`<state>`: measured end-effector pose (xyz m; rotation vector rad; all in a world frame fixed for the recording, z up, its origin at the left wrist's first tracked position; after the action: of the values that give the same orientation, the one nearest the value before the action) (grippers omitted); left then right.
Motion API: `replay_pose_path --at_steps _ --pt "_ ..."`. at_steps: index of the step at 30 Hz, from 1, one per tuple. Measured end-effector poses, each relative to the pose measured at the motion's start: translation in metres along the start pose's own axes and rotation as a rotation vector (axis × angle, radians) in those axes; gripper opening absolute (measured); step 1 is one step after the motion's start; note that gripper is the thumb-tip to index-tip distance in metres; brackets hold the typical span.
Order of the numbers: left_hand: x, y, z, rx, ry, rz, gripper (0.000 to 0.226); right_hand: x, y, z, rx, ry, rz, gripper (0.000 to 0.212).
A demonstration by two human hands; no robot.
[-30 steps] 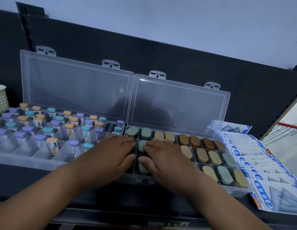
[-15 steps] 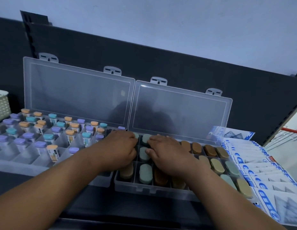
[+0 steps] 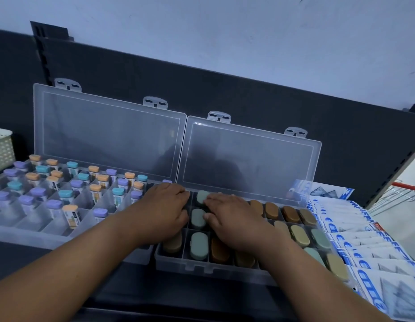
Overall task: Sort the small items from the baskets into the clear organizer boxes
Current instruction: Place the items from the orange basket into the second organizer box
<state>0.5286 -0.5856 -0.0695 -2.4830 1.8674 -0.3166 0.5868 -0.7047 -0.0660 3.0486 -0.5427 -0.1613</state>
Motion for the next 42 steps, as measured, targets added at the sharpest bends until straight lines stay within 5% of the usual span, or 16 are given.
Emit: replay_pose_path --at_steps 7,16,31,42 --pt "0.005 0.008 -0.013 0.003 0.01 -0.04 0.078 -0.001 -0.002 -0.004 -0.026 0.001 -0.024 0.042" --pt "0.03 0.021 -0.026 -0.068 0.019 -0.03 0.072 0.055 0.053 -0.051 0.234 -0.074 0.131 0.047" --pt "0.084 0.003 -0.003 -0.13 0.013 0.046 0.032 0.035 0.07 -0.027 0.104 0.057 0.038 0.036" --pt "0.083 -0.005 0.013 -0.194 -0.09 -0.015 0.043 0.046 0.051 -0.017 -0.044 0.101 0.062 0.03"
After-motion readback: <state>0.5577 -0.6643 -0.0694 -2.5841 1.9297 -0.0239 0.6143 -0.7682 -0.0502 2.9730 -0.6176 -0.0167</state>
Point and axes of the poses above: each hand's wrist, its own y-axis away from the middle knuckle, its own z-axis out of the palm, x = y × z, the point moved 6 cm from there along -y, towards the middle knuckle, and after that the axes turned 13 degrees about -z, right-handed, at the moved point
